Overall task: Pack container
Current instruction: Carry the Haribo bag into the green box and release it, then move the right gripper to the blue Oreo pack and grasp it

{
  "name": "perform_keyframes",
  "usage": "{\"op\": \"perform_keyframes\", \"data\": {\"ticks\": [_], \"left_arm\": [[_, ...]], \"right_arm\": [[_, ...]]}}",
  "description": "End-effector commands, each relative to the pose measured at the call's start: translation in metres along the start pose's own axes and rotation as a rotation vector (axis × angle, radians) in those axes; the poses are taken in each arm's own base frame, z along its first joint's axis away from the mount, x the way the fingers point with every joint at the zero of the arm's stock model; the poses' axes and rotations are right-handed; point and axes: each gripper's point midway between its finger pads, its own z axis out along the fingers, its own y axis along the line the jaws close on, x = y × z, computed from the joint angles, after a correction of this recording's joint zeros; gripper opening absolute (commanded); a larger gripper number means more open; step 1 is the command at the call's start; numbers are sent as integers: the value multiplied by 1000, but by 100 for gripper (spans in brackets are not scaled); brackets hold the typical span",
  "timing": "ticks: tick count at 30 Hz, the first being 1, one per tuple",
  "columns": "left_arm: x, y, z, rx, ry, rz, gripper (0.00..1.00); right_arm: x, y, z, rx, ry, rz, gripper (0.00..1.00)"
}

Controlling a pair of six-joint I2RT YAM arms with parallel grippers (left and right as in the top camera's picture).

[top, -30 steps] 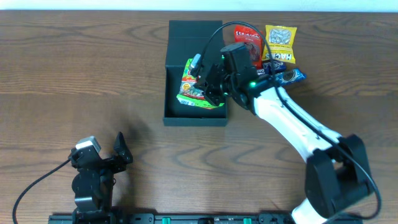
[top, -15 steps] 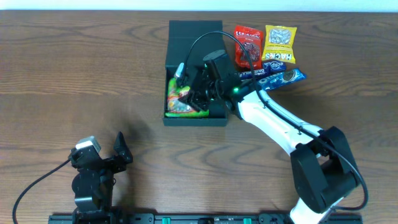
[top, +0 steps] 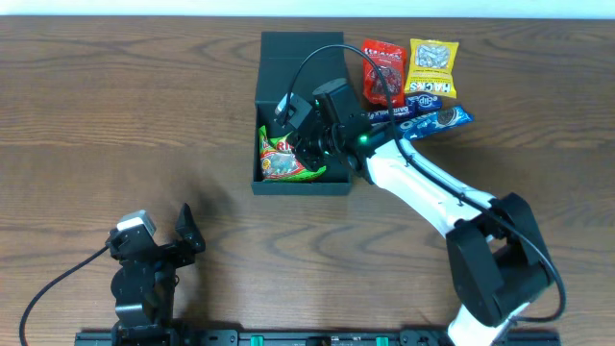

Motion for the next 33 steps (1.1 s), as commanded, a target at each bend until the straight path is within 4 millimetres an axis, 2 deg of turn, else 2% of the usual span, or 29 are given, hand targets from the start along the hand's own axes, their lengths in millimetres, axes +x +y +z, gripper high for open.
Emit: {"op": "perform_keyframes", "data": {"ticks": [1, 7, 13, 15, 16, 19, 21, 22, 25, 27, 30, 31, 32, 33], "left_arm": [[9, 5, 3, -20, 17, -5, 95], [9, 5, 3, -20, 17, -5, 95], [9, 5, 3, -20, 17, -5, 95], [9, 5, 3, -20, 17, -5, 95], [9, 5, 3, -20, 17, -5, 95], [9, 5, 3, -20, 17, -5, 95], [9, 5, 3, -20, 17, -5, 95], [9, 5, 3, -20, 17, -5, 95], [9, 5, 3, -20, 17, -5, 95], [9, 5, 3, -20, 17, -5, 95], [9, 5, 3, -20, 17, -5, 95], [9, 5, 3, -20, 17, -5, 95], [9, 5, 3, -20, 17, -5, 95], [9, 5, 3, -20, 17, -5, 95]], "right_arm": [[16, -3, 16, -8, 43, 38, 1], [29, -8, 40, -12, 54, 42, 1], [62, -12, 73, -26, 113, 65, 1], [74, -22, 85, 24, 130, 116, 1], [79, -29, 89, 65, 140, 143, 4], [81, -38, 91, 116, 142, 167, 7], [76, -44, 89, 146, 125, 180, 18], [72, -46, 88, 160, 112, 192, 20], [52, -55, 81, 190, 45, 228, 34], [36, -59, 79, 198, -6, 220, 40], [31, -62, 78, 204, -26, 217, 45], [31, -62, 78, 204, -26, 217, 54], [30, -62, 78, 203, -26, 217, 71], [29, -62, 77, 203, -30, 217, 80]]}}
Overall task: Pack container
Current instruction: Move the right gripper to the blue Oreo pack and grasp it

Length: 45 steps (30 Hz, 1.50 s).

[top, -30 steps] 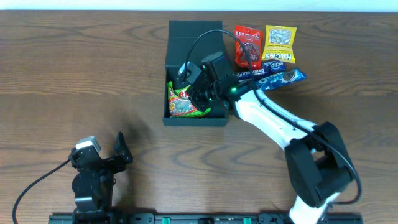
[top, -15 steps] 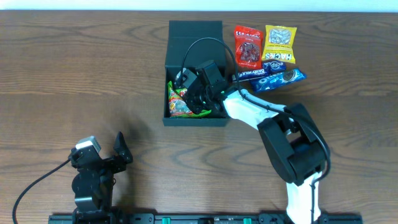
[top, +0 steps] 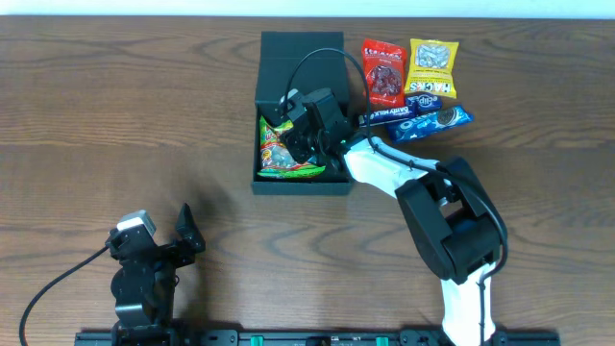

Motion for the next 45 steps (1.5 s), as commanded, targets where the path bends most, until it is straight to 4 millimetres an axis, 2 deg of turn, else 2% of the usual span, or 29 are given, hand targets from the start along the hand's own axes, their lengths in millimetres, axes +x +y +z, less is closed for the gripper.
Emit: {"op": "perform_keyframes", "data": {"ticks": [1, 3, 4, 8, 11, 13, 15, 16, 18, 20, 23, 24, 26, 28, 30, 31, 33, 35, 39, 45], "left_arm": [[9, 5, 3, -20, 17, -5, 95], [9, 5, 3, -20, 17, -5, 95], [9, 5, 3, -20, 17, -5, 95], [9, 5, 3, -20, 17, -5, 95], [9, 5, 3, -20, 17, -5, 95], [9, 5, 3, -20, 17, -5, 95], [9, 5, 3, -20, 17, -5, 95], [9, 5, 3, -20, 17, -5, 95], [9, 5, 3, -20, 17, -5, 95], [9, 5, 3, -20, 17, -5, 95], [9, 5, 3, -20, 17, -5, 95], [9, 5, 3, -20, 17, -5, 95], [9, 5, 3, -20, 17, -5, 95], [9, 5, 3, -20, 17, -5, 95], [9, 5, 3, -20, 17, -5, 95], [9, 5, 3, -20, 17, -5, 95], [9, 5, 3, -20, 17, -5, 95], [9, 5, 3, -20, 17, -5, 95], [9, 5, 3, -20, 17, -5, 95], [9, 5, 3, -20, 17, -5, 95]], "right_arm": [[-2, -8, 1, 20, -2, 26, 83], [-15, -5, -9, 13, -33, 20, 89], [-28, -4, -19, 15, -64, 14, 90], [-81, -7, -75, 37, -190, 3, 88], [-113, -29, -133, 122, -275, 20, 85], [-117, -52, -164, 216, -284, 49, 83], [-101, -95, -193, 382, -238, 158, 75], [-90, -109, -199, 433, -212, 204, 71], [-59, -135, -203, 486, -127, 314, 71], [-34, -140, -196, 432, -42, 361, 80], [-18, -133, -189, 335, 19, 398, 84], [-17, -127, -186, 295, 24, 401, 99], [-19, -123, -185, 275, 20, 399, 99], [-16, -136, -186, 342, 19, 409, 99], [1, -164, -188, 496, 11, 616, 99], [7, -171, -188, 525, 7, 688, 99], [36, -191, -187, 606, -5, 1008, 96], [57, -203, -182, 651, -8, 1205, 93], [84, -220, -177, 689, 12, 1336, 85], [114, -245, -174, 736, 48, 1416, 82]]}}
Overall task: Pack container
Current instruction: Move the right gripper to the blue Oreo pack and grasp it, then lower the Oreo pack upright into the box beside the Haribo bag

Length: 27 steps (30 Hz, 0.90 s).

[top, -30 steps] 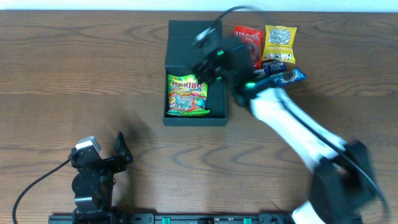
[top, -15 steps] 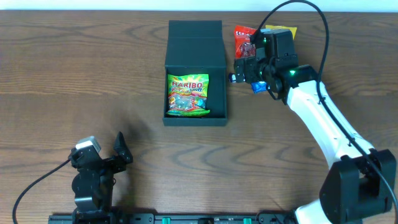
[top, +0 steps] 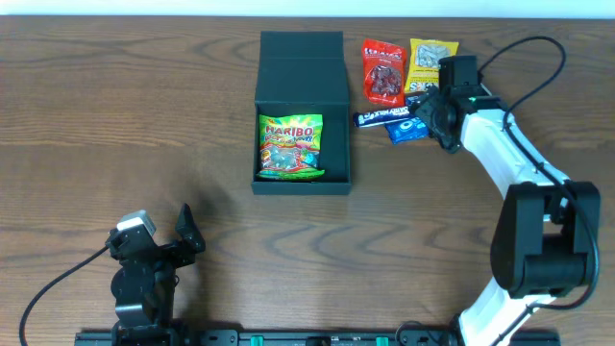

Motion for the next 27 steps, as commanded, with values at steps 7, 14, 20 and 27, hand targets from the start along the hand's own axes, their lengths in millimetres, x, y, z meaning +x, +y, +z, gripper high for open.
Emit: {"op": "perform_keyframes", "data": {"ticks": [7, 14, 20, 27], "left_arm": [[9, 5, 3, -20, 17, -5, 95], [9, 5, 3, -20, 17, -5, 95], [9, 5, 3, -20, 17, -5, 95], [9, 5, 3, -20, 17, -5, 95]], "right_arm": [[-6, -8, 34, 95, 76, 60, 79], [1, -16, 41, 185, 146, 42, 72], [1, -35, 38, 245, 171, 56, 48], [-1, -53, 33, 289, 209, 27, 29]]}}
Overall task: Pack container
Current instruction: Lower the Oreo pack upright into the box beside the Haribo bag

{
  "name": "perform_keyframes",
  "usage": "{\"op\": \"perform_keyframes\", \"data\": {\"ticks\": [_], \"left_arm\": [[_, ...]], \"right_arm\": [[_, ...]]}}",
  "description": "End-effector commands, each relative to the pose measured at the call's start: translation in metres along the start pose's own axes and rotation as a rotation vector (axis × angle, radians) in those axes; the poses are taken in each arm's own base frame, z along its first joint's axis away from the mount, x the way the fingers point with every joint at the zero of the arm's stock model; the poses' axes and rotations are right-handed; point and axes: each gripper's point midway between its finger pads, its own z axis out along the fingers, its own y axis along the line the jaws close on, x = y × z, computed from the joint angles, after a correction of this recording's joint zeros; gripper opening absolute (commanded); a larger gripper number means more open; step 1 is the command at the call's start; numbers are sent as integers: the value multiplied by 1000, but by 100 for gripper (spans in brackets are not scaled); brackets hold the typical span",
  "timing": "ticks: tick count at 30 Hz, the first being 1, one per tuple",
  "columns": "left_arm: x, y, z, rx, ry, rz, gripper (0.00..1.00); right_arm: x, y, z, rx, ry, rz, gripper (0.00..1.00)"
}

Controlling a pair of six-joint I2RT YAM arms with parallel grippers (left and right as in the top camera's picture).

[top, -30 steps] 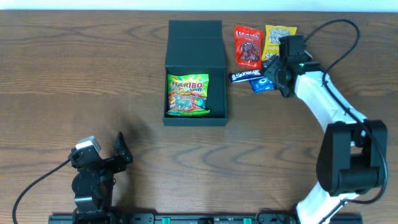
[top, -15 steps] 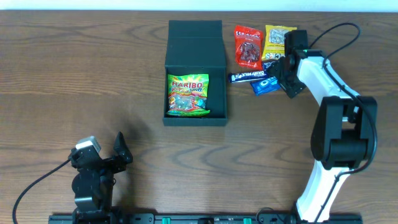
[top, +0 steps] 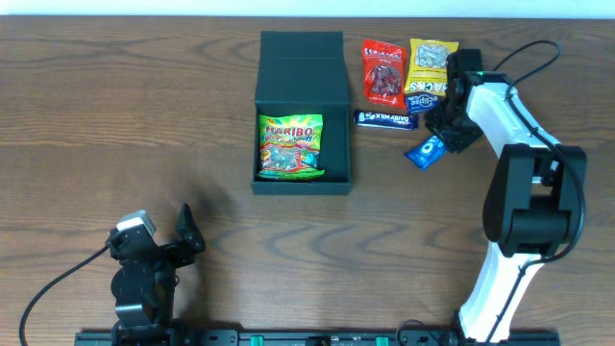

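Note:
The black container point(top: 301, 58) stands open at the back middle of the table, with a green Haribo bag point(top: 290, 147) lying flat in its front half. To its right lie a red snack bag point(top: 384, 72), a yellow snack bag point(top: 431, 60) and a dark Dairy Milk bar point(top: 384, 118). My right gripper point(top: 440, 142) is shut on a blue Oreo pack point(top: 424, 153), which hangs tilted just right of the bar. My left gripper point(top: 187, 233) rests near the front left edge, far from everything; its jaws are not readable.
The container's lid lies folded back behind the box toward the far edge. The right arm point(top: 500, 106) arches over the snacks at the back right, with its cable looping above it.
The right gripper has closed on the blue Oreo pack and moved it toward the front right, away from the Dairy Milk bar. The pack now sits tilted. The left arm is unchanged.
The right gripper was in the container, over the Haribo bag, at both of the first two moments. Then the bag lay flat in the box and the gripper was over the Oreo pack by the snacks. Now it holds that pack.

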Motion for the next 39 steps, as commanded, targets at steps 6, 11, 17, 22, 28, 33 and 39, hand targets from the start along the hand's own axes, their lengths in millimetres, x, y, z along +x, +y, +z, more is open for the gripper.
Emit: {"op": "perform_keyframes", "data": {"ticks": [6, 11, 17, 22, 28, 33, 39], "left_arm": [[9, 5, 3, -20, 17, -5, 95], [9, 5, 3, -20, 17, -5, 95], [9, 5, 3, -20, 17, -5, 95], [9, 5, 3, -20, 17, -5, 95], [9, 5, 3, -20, 17, -5, 95], [9, 5, 3, -20, 17, -5, 95], [9, 5, 3, -20, 17, -5, 95]], "right_arm": [[-6, 2, -28, 6, 46, -185, 11], [-2, 42, -77, -72, -5, -466, 9], [89, 132, -133, -393, 15, -986, 12], [166, 155, -140, -437, 37, -1159, 17], [204, 146, -124, -345, 105, -1046, 14], [212, 127, -103, -262, 157, -944, 12], [214, 122, -91, -225, 149, -899, 57]]}}
